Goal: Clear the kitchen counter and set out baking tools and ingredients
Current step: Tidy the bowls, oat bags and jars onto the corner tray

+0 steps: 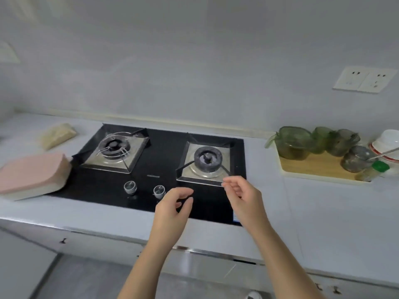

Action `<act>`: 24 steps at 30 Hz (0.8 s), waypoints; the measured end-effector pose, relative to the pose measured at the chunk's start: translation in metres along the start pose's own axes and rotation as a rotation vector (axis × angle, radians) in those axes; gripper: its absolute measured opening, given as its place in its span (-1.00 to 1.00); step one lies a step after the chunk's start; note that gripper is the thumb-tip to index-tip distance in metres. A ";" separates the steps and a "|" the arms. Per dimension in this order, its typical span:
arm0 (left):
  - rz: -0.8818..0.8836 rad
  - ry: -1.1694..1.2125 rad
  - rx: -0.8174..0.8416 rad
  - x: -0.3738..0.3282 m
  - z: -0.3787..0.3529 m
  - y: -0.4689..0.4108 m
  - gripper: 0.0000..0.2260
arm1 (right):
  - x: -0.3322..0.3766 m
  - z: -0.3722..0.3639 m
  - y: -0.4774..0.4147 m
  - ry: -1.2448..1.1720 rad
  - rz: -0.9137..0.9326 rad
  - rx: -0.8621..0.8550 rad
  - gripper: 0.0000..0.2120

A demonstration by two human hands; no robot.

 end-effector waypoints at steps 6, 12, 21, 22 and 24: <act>0.070 -0.022 -0.185 0.044 0.141 0.053 -0.81 | 0.078 -0.128 0.009 -0.014 0.072 0.213 -0.85; 0.169 0.012 -0.352 0.091 0.239 0.082 -0.82 | 0.132 -0.240 0.000 -0.012 0.119 0.399 -0.86; 0.223 -0.012 -0.487 0.165 0.378 0.049 -0.81 | 0.180 -0.405 -0.067 -0.058 0.164 0.557 -0.84; 0.233 -0.013 -0.502 0.173 0.396 0.044 -0.81 | 0.186 -0.422 -0.077 -0.071 0.164 0.569 -0.84; 0.264 -0.009 -0.539 0.192 0.438 0.032 -0.81 | 0.204 -0.464 -0.099 -0.083 0.175 0.609 -0.83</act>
Point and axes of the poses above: each hand's wrist, its own y-axis away from the middle knuckle, its own z-axis out of the back of the hand, x = y × z, the point moved 9 cm from there along -y, towards the middle knuckle, and after that the axes turned 6 degrees about x, right-handed, at the moved point
